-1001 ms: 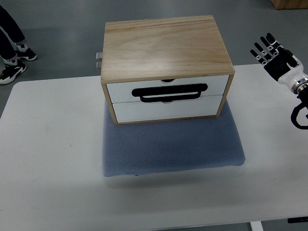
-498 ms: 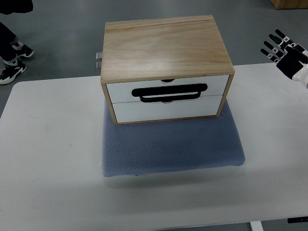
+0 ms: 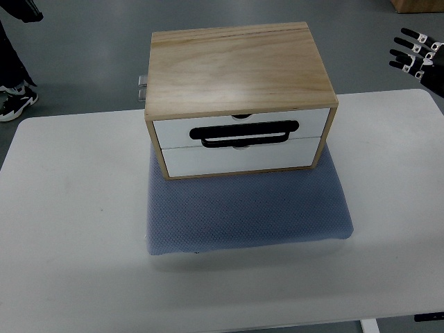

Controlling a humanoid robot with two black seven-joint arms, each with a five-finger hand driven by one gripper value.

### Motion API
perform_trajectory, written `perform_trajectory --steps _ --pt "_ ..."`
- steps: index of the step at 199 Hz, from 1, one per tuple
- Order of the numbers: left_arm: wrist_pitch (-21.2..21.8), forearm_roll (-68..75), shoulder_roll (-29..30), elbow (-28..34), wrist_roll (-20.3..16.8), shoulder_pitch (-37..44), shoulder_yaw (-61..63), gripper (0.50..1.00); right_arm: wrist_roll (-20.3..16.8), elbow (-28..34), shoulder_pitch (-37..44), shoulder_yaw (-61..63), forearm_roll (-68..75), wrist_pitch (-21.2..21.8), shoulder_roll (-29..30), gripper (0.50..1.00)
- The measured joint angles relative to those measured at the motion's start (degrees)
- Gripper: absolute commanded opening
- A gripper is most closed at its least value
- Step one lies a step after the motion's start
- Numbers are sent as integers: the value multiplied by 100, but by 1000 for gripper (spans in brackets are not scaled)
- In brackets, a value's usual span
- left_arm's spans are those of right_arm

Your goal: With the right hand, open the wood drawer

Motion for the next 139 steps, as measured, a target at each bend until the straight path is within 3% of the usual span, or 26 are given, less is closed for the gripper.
perform_trajectory --steps 29,70,139 --pt "0 0 0 0 0 1 0 1000 490 814 576 -1099 -13 1 -777 944" --pt "0 0 0 0 0 0 0 1000 590 2015 1564 -2280 -56 1 -1688 944" --pt "0 0 0 0 0 0 0 1000 556 3604 2503 -2442 -1231 2 -1961 944"
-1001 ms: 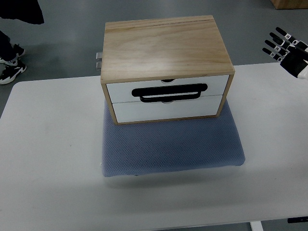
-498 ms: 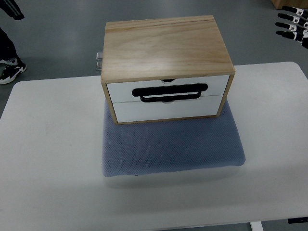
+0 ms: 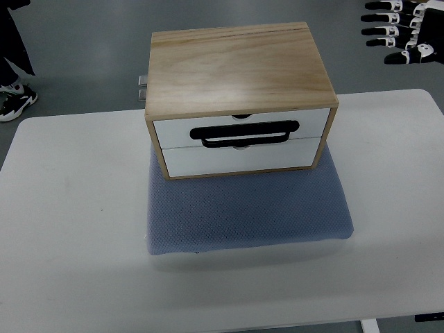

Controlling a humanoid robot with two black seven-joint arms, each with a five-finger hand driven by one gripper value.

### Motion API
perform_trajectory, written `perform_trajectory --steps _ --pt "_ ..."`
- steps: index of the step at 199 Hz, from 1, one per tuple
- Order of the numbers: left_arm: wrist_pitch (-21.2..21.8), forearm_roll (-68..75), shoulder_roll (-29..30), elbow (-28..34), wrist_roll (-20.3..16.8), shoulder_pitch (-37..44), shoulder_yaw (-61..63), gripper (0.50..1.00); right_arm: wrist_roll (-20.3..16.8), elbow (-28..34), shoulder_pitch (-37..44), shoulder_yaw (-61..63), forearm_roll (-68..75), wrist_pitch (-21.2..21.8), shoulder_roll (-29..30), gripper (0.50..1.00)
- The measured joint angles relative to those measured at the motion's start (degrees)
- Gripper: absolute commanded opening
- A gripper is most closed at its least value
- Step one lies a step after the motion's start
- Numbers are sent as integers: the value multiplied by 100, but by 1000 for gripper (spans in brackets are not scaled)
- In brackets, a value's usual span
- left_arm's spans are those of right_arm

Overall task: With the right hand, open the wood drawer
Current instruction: 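Reach the right hand to the upper white drawer's black handle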

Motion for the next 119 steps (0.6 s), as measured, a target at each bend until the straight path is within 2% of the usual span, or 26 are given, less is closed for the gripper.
perform_trajectory --steps 32,57,119 --pt "0 0 0 0 3 0 0 1000 -19 971 461 6 -371 -1 2 944" --pt "0 0 0 0 3 0 0 1000 -49 1544 607 6 -736 -1 258 944" --pt "0 -1 0 2 1 0 0 1000 -386 1690 573 1 -1761 -2 1507 944"
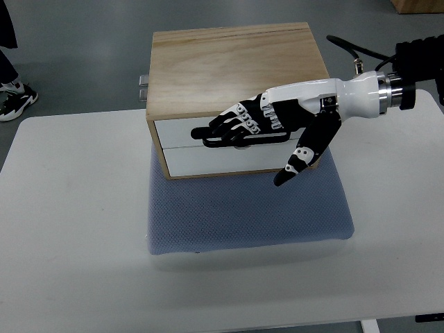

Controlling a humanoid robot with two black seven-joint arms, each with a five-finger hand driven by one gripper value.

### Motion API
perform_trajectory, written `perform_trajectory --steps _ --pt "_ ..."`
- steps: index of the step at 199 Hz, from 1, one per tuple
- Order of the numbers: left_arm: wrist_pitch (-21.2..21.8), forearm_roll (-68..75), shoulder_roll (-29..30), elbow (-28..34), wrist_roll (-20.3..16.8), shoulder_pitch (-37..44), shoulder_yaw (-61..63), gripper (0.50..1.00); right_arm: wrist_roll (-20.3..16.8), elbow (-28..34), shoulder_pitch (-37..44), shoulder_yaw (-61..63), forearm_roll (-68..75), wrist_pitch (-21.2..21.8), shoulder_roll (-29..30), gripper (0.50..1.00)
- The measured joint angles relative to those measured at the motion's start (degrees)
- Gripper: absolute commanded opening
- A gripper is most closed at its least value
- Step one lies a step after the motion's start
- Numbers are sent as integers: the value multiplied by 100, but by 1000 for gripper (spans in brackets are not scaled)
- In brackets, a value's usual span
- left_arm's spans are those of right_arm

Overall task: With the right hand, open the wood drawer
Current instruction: 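Reach the right hand to the upper white drawer's black handle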

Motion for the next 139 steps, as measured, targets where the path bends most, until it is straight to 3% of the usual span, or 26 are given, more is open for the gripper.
perform_trajectory --steps 45,139 --pt "0 0 0 0 -1 -1 0 1000 -12 -355 -102 -62 -624 -19 383 944" --pt "0 0 0 0 -1 -1 0 1000 -13 -1292 -331 -68 -995 -90 591 944"
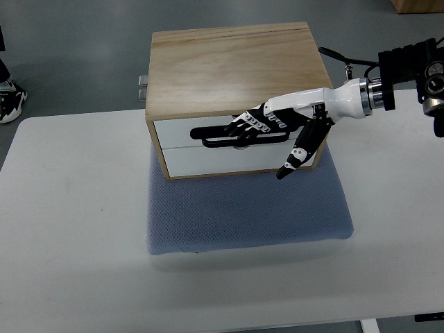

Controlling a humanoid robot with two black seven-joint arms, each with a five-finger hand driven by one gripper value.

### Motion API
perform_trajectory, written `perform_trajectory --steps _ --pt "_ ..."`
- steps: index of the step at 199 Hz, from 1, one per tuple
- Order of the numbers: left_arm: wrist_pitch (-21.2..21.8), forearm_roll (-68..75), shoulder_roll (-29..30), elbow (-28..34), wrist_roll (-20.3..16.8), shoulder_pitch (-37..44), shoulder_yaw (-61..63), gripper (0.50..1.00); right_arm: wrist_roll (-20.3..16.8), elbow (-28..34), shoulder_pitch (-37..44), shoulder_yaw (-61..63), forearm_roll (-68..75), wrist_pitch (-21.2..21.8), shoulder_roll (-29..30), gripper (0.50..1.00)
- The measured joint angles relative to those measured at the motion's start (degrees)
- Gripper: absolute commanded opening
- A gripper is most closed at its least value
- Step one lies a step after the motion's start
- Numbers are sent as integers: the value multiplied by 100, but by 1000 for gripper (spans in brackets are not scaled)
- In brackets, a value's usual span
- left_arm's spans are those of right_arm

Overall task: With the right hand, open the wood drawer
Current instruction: 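Reach the right hand to the upper white drawer's black handle, then hook the right hand fingers around the black bar handle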

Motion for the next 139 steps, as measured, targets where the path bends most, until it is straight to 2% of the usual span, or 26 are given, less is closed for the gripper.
perform_trajectory --steps 139 --pt "0 0 0 0 0 0 0 1000 7 -535 -247 1 -228 -55 150 944"
